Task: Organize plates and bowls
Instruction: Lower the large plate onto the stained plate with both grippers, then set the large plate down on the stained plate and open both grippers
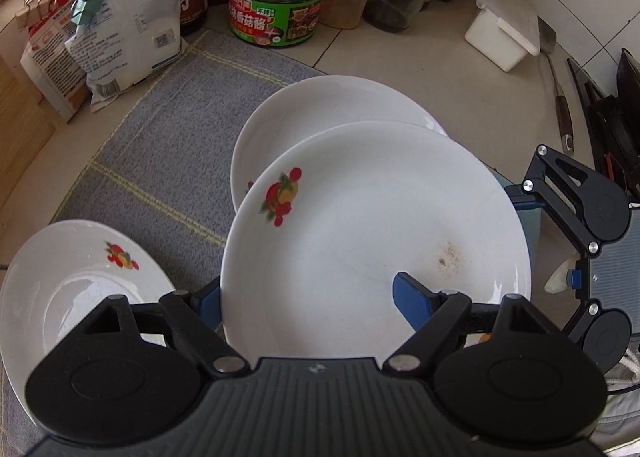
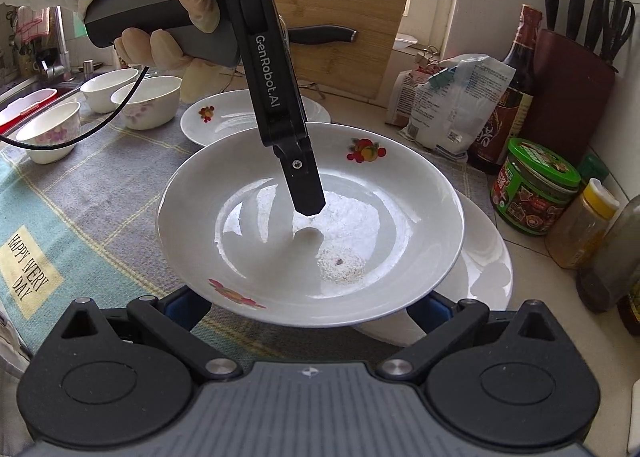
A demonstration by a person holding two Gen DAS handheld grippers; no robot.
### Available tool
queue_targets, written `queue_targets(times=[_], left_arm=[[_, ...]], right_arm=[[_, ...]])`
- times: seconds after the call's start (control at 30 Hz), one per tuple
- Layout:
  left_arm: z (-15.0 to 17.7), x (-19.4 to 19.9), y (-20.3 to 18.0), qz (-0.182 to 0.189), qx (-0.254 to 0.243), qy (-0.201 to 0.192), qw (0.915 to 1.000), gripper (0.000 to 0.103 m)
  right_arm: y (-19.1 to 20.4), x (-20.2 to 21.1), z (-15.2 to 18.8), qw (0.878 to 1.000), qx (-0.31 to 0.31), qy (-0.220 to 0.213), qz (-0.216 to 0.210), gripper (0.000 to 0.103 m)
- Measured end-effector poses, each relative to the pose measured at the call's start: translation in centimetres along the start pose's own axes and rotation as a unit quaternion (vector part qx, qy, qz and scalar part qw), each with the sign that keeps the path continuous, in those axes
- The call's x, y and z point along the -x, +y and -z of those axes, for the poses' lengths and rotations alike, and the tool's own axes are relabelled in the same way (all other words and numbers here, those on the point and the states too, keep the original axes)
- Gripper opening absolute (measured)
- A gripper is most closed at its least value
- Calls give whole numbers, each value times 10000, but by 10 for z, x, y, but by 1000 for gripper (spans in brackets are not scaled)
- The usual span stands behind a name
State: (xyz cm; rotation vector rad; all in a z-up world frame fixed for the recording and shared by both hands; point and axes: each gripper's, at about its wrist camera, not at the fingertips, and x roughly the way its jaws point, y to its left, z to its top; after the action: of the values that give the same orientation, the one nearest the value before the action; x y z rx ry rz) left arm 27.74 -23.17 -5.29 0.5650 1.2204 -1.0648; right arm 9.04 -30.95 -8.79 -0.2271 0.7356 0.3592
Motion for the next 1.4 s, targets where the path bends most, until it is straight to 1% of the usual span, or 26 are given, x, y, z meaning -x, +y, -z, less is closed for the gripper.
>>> queue_targets(times=[0.37,0.63,1.4], left_arm=[[-34,-18,-5,127,-275,23,9995,84],[-49,-27,-11,152,-423,55,9990,84],[-64,-45,-16,219,-574,71,9981,84]], right_arm=[[-24,-1,7,9994,-264,60,234,103],[-35,0,11,9987,-356,85,359,103],[-44,-1,16,9969,-599,201,466,103]])
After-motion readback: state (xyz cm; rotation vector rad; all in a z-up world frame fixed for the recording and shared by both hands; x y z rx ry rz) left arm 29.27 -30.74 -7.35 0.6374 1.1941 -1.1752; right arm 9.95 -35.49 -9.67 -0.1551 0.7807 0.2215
